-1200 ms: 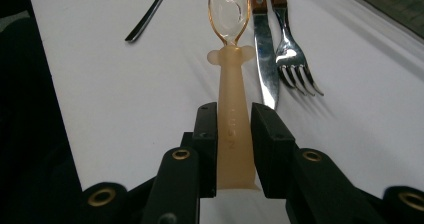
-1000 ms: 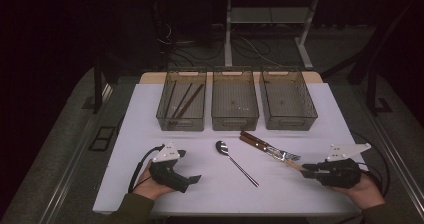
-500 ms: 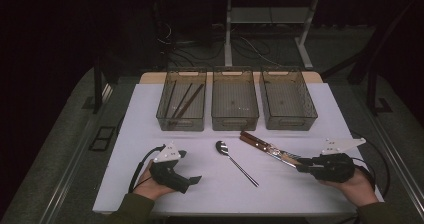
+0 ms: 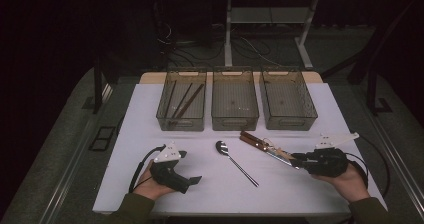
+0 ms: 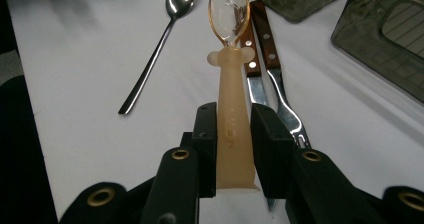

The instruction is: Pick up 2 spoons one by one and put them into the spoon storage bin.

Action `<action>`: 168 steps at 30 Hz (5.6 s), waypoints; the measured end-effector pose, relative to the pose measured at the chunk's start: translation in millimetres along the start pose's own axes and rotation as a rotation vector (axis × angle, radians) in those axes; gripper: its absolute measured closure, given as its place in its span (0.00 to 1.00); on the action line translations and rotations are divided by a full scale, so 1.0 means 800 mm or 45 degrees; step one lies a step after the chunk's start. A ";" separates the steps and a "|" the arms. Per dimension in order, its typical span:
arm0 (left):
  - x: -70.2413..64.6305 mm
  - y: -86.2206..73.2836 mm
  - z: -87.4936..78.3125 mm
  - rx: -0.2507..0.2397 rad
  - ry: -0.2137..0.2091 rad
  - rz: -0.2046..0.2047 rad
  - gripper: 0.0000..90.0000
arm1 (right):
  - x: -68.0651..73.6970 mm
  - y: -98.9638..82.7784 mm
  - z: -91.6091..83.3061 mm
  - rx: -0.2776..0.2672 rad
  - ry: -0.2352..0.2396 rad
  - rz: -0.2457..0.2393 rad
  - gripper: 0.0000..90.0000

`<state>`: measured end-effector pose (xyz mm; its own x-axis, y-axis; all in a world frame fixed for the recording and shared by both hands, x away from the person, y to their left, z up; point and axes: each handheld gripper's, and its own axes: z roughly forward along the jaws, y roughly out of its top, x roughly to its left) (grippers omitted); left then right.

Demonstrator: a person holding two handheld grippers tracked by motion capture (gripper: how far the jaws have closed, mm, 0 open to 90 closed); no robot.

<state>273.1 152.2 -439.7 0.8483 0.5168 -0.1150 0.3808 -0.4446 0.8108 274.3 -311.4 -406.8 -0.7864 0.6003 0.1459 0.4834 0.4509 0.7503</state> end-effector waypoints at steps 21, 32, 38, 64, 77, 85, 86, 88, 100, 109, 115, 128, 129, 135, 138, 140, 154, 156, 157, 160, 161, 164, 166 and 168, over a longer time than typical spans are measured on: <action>0.000 0.000 0.000 -0.004 -0.001 0.003 0.00 | -0.006 0.038 0.017 -0.058 -0.022 0.009 0.82; -0.001 0.000 0.000 -0.014 0.000 -0.009 0.00 | -0.013 0.067 0.032 -0.099 -0.042 0.027 0.82; -0.001 0.000 0.000 -0.016 0.000 -0.003 0.00 | -0.018 0.087 0.040 -0.128 -0.052 0.041 0.82; -0.002 0.000 0.002 -0.018 -0.007 -0.010 0.00 | -0.042 0.152 0.098 -0.183 -0.135 0.108 0.82; -0.003 0.000 0.003 -0.019 -0.010 -0.003 0.00 | -0.057 0.175 0.144 -0.108 -0.166 0.163 0.81; -0.003 0.000 0.002 -0.009 -0.008 0.006 0.00 | -0.060 0.175 0.152 -0.110 -0.175 0.177 0.60; -0.003 0.000 0.002 -0.009 -0.008 0.007 0.00 | -0.060 0.175 0.151 -0.101 -0.184 0.190 0.58; -0.003 0.000 0.003 -0.009 -0.007 0.005 0.00 | -0.060 0.173 0.149 -0.099 -0.179 0.209 0.55; -0.003 0.000 0.003 -0.008 -0.002 0.005 0.00 | -0.041 0.162 0.123 -0.151 -0.165 0.172 0.39; -0.003 0.000 0.003 -0.005 0.002 0.001 0.00 | -0.022 0.136 0.103 -0.144 -0.119 0.159 0.27; -0.001 0.000 0.001 0.006 0.009 0.011 0.00 | -0.014 0.115 0.092 -0.171 -0.176 0.119 0.21; -0.001 0.001 0.000 0.006 0.034 0.001 0.04 | -0.004 0.063 0.058 -0.204 -0.191 0.119 0.19; -0.001 0.001 -0.001 0.005 0.037 0.004 0.04 | -0.004 0.058 0.055 -0.209 -0.187 0.113 0.19; 0.000 0.002 -0.003 -0.004 0.056 -0.002 0.12 | -0.001 0.028 0.044 -0.192 -0.190 0.107 0.19; 0.001 0.003 -0.005 -0.010 0.066 -0.009 0.16 | 0.000 0.013 0.040 -0.184 -0.182 0.097 0.19; 0.001 0.002 -0.005 -0.008 0.064 -0.016 0.18 | 0.000 0.005 0.039 -0.166 -0.183 0.096 0.19; 0.004 0.014 -0.005 -0.026 0.097 0.007 0.54 | 0.006 -0.038 0.025 -0.116 -0.185 0.087 0.19; 0.004 0.021 -0.001 -0.022 0.103 0.017 0.62 | 0.006 -0.040 0.024 -0.114 -0.187 0.089 0.19; 0.005 0.025 0.001 -0.018 0.104 0.016 0.67 | 0.007 -0.040 0.024 -0.115 -0.187 0.088 0.19; 0.010 0.035 0.011 -0.004 0.095 -0.003 0.79 | 0.007 -0.039 0.027 -0.114 -0.179 0.094 0.19; 0.011 0.038 0.015 0.001 0.081 -0.002 0.84 | 0.008 -0.039 0.028 -0.107 -0.181 0.093 0.19; 0.009 0.047 0.030 0.036 0.053 0.015 0.96 | 0.009 -0.039 0.029 -0.095 -0.175 0.078 0.19; 0.006 0.054 0.042 0.055 0.031 0.034 0.99 | 0.009 -0.038 0.029 -0.098 -0.172 0.087 0.19; 0.001 0.062 0.054 0.070 0.021 0.058 1.00 | 0.009 -0.038 0.029 -0.096 -0.173 0.087 0.19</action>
<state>308.9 98.9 -424.7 0.8594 0.5067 -0.0687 0.3616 -0.5072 0.7823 263.0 -305.2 -443.5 -0.6907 0.7142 0.1136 0.4997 0.3578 0.7888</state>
